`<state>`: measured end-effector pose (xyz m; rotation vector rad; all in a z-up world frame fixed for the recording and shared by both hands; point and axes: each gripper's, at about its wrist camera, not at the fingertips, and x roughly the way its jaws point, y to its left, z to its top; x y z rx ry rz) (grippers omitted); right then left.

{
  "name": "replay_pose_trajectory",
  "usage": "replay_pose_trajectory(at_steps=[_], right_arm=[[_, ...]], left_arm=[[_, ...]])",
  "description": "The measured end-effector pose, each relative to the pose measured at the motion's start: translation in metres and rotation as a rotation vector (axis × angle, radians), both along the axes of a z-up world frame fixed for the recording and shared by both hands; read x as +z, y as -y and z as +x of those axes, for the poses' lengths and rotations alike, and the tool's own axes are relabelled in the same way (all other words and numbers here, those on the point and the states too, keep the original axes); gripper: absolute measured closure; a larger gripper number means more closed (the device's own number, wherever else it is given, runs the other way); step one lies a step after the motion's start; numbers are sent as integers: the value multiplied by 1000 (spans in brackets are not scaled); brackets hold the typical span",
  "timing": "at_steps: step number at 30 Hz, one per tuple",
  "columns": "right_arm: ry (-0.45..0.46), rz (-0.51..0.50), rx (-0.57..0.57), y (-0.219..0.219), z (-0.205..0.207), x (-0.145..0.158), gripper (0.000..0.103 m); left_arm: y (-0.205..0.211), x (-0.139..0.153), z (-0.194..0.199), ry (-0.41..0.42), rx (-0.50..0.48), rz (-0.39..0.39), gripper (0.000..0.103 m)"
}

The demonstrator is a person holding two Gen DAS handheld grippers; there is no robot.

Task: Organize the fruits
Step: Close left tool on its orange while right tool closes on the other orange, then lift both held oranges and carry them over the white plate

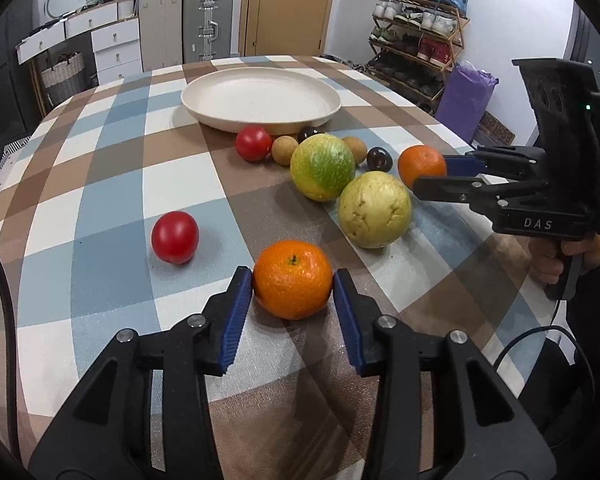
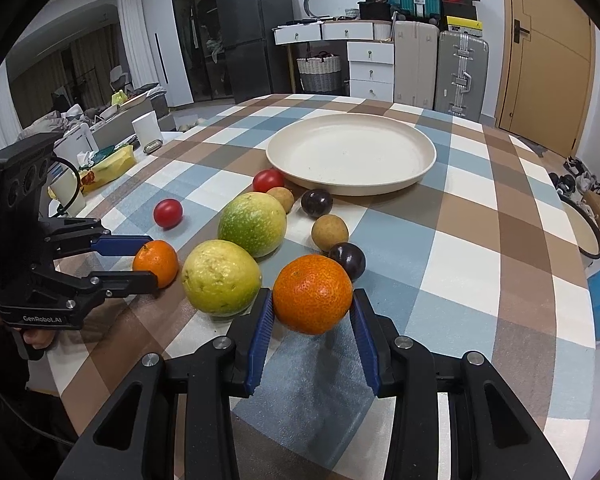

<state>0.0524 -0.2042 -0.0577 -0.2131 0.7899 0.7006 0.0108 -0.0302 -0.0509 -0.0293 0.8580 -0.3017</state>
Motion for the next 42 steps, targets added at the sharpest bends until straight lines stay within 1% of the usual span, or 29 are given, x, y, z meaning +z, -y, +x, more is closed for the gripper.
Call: replay_pose_trajectory(at_steps=[2,6,11,13,16,20,24,27,31,35,42], right_arm=[[1,2,-3,1,0,1,63],[9,8,-7,3,0,3,63],[23,30,-23,7,1,11,63],[30,44,-30,9,2,15,63],[37,63,-51,11,6,20,63],[41,99,-83,13,13,28,63],[44,118,-110,13,20,35,63],[50,130,-125,12,27,40,63],[51,135,-147,11,37,45,63],[50,140,-159,8,46,45,63],[26,147,-183,2,65,44,63]], left_arm=[[0,0,1,1,1,4,65],[-2,1,2,4,1,-11,65],[-2,14,2,47,9,-32,65],[-3,22,3,80,15,-38,65],[-4,31,8,109,39,-57,65],[-7,41,18,143,72,-69,65],[-10,49,33,164,102,-99,65],[-9,55,43,187,116,-98,65],[-10,61,60,196,135,-107,65],[-9,64,74,206,150,-100,65],[-9,61,96,196,164,-105,65]])
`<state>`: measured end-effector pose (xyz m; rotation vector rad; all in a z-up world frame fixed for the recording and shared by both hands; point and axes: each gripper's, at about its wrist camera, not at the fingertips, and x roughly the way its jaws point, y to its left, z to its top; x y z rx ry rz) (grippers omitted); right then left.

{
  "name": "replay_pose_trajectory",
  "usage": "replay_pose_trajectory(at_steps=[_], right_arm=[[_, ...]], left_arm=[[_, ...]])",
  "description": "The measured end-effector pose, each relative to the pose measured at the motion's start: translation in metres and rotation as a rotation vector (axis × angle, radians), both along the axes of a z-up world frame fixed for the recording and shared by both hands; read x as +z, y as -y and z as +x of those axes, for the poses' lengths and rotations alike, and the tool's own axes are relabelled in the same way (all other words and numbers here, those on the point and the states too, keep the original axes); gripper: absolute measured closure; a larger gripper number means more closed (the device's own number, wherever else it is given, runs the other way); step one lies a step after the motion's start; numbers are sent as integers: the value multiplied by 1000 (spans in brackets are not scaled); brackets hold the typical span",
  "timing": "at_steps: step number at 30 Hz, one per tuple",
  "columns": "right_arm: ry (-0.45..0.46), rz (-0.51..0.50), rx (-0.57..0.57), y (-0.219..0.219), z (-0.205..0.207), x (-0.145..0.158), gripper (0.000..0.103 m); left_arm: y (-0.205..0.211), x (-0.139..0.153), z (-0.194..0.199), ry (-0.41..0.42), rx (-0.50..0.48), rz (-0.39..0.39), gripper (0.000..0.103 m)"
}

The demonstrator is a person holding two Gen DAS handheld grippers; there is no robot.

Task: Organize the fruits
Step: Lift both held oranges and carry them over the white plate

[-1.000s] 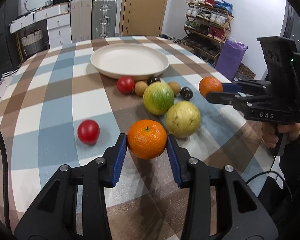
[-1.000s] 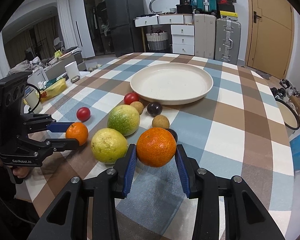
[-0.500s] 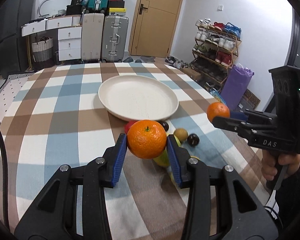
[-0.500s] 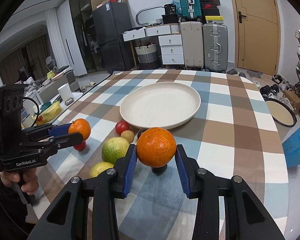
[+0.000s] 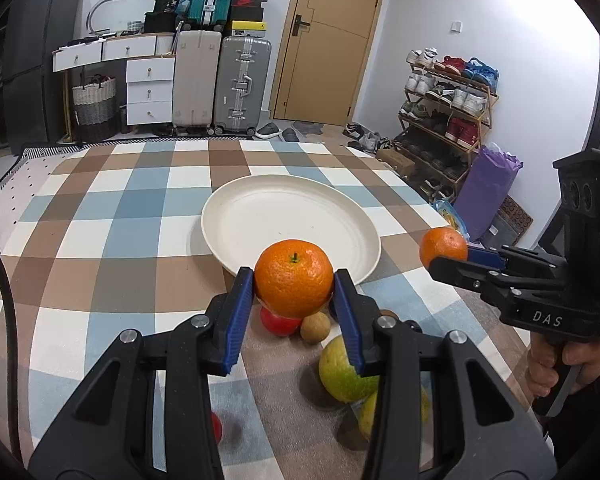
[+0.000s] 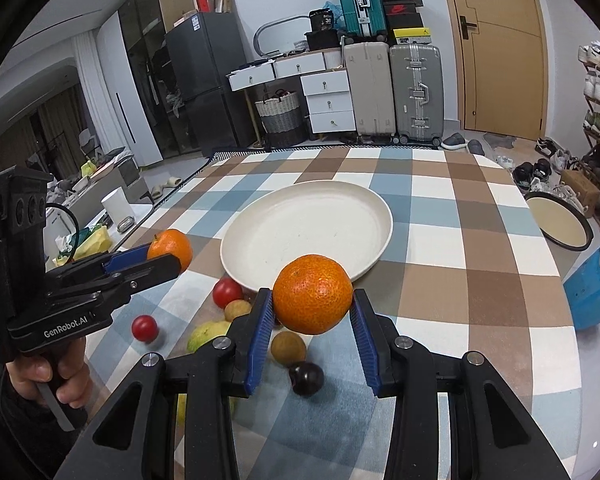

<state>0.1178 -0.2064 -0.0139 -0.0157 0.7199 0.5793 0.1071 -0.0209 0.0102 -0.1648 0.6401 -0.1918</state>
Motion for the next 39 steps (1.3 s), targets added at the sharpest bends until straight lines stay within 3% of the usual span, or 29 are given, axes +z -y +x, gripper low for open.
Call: replay_pose_trajectory(at_steps=[11,23,39], right_arm=[[-32,3,-14,-10,24,-6,63],[-60,-13,6,-22,46,-14,63],[-101,-30,4,-34,65,-32,63]], left_arm=[[8,-15,36,-29,-8,16,65],[-2,-26,64,-55,45,48,65],[5,-38,73,-69,35,97,65]])
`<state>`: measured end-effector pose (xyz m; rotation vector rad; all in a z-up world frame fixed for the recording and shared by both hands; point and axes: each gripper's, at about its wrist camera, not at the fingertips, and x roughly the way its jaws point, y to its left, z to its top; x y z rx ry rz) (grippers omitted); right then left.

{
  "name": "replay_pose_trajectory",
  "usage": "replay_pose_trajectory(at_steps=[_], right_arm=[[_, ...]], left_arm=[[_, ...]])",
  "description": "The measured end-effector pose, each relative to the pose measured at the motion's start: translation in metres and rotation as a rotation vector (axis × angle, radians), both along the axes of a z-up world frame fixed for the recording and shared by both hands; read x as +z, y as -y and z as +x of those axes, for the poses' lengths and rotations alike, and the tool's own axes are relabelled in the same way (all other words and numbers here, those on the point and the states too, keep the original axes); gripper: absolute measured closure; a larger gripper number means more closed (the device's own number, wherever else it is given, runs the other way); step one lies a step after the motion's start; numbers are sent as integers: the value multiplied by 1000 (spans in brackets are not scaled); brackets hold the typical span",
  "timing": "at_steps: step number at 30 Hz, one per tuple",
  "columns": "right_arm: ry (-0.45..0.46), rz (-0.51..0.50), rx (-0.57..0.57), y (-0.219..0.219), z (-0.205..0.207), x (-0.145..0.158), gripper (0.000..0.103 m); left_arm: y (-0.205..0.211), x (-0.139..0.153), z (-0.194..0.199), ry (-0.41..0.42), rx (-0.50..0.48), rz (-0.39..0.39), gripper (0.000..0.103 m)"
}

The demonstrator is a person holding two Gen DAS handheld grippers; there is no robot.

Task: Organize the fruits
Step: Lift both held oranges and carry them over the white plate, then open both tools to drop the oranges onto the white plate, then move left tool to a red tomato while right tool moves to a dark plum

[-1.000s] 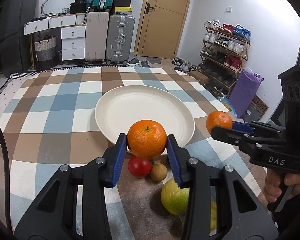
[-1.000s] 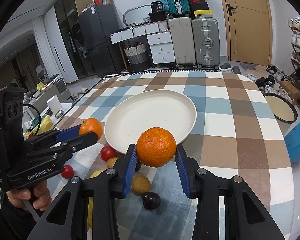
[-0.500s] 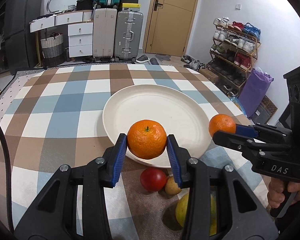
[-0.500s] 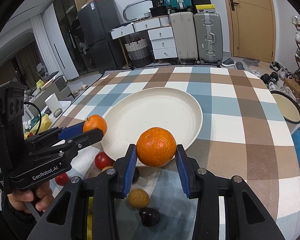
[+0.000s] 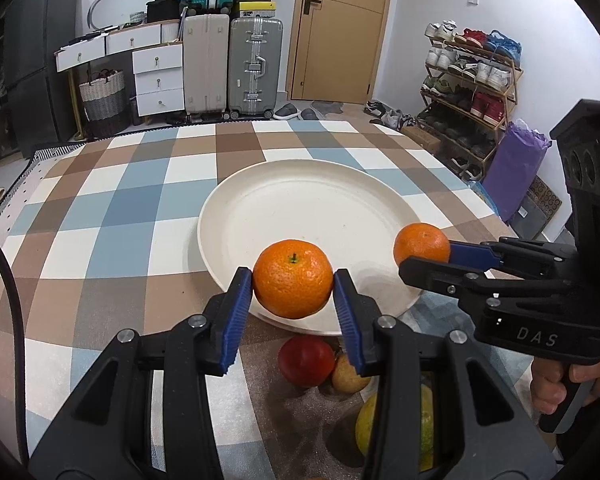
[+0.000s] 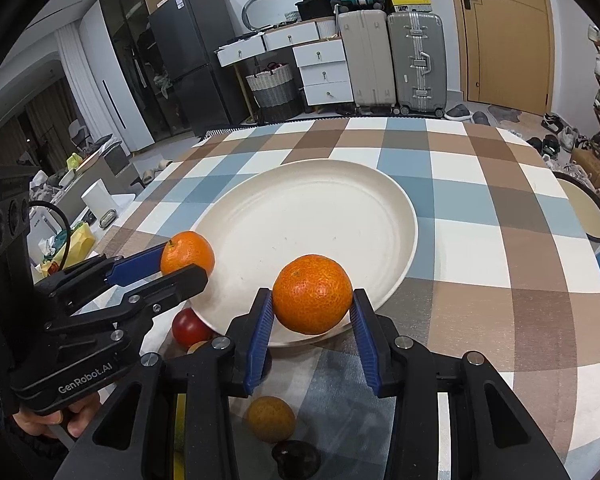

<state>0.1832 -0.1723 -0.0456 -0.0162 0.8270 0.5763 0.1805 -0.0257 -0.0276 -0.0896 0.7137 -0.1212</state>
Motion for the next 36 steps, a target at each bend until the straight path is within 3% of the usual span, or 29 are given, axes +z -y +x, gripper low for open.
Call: replay_pose_trajectory(at_steps=[3,5,10,11,14,16,21,36], right_arm=[[0,-1,-5,0,0,0,61],[19,4,-13,2,-3,3,57],[57,6,-16,4,-9,14,45],[57,9,-13,5,-11,15,44],[60,28,-13,10,-17,18,29],[60,33,-10,13,-21,20,18],[88,34,-29,20,-30,25,0],[85,-6,-48,34,-59,21,0]], left_arm=[[-2,-1,0,-9,1,-18,63],[-3,1,-2,-4,2,-21,55],[-7,8,-9,28,12,-45,19],[-8,8,-9,25,19,-45,18],[-10,10,-13,32,40,-38,14],[-14,13,-19,47,55,-40,0],[-22,26,-37,79,52,-67,1],[-49,34,-118,71,79,-24,1]])
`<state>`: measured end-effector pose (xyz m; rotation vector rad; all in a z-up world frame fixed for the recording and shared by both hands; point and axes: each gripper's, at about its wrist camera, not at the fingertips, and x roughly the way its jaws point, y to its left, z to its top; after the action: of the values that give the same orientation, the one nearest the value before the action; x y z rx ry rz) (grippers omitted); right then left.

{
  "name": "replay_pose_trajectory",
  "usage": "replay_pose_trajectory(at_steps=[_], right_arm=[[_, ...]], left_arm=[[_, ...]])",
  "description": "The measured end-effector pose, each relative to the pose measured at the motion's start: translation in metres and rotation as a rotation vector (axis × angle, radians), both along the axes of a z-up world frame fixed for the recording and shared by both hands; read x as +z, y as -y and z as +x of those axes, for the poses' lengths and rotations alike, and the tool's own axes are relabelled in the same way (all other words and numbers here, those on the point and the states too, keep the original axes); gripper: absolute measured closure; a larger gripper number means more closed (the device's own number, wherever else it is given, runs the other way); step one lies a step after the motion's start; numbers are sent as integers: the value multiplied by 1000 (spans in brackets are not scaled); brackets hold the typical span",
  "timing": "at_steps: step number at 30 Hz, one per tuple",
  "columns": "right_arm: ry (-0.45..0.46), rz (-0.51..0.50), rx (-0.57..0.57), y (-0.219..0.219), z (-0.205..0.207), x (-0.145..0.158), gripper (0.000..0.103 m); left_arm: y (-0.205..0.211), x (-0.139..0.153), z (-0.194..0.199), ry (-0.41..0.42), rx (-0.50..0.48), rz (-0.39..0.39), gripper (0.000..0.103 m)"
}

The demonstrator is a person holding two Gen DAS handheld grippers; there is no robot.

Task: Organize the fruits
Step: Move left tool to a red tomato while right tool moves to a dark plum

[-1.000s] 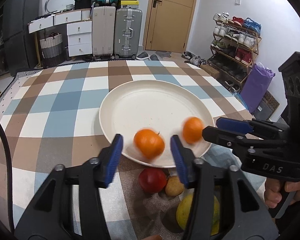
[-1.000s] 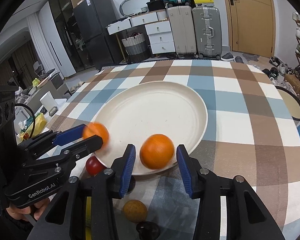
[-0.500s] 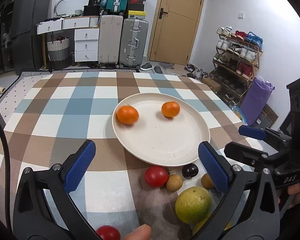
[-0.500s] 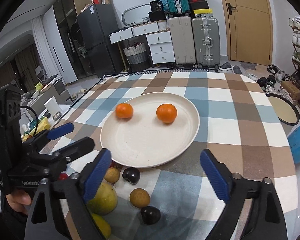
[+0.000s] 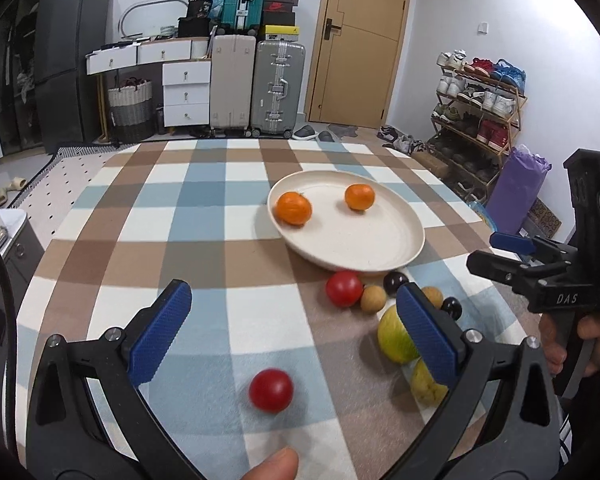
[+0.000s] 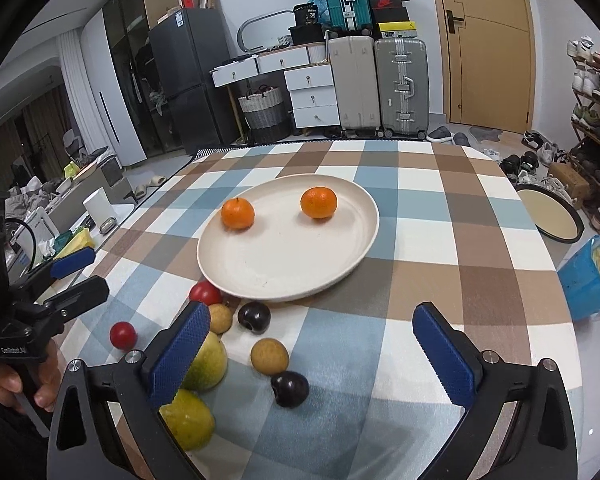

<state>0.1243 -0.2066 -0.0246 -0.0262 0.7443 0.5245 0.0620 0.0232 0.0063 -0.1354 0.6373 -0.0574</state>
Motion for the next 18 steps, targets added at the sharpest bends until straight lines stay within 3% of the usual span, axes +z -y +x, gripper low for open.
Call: replay_pose_trajectory(at_steps=[8,18], right_arm=[[1,-27,22,-1,-15,0,0],[-39,-102,14,-7,-18,-16,0]], left_arm=[[-7,-12,-23,-43,6,9,1],[-9,-42,-20,-121,30,0,1]])
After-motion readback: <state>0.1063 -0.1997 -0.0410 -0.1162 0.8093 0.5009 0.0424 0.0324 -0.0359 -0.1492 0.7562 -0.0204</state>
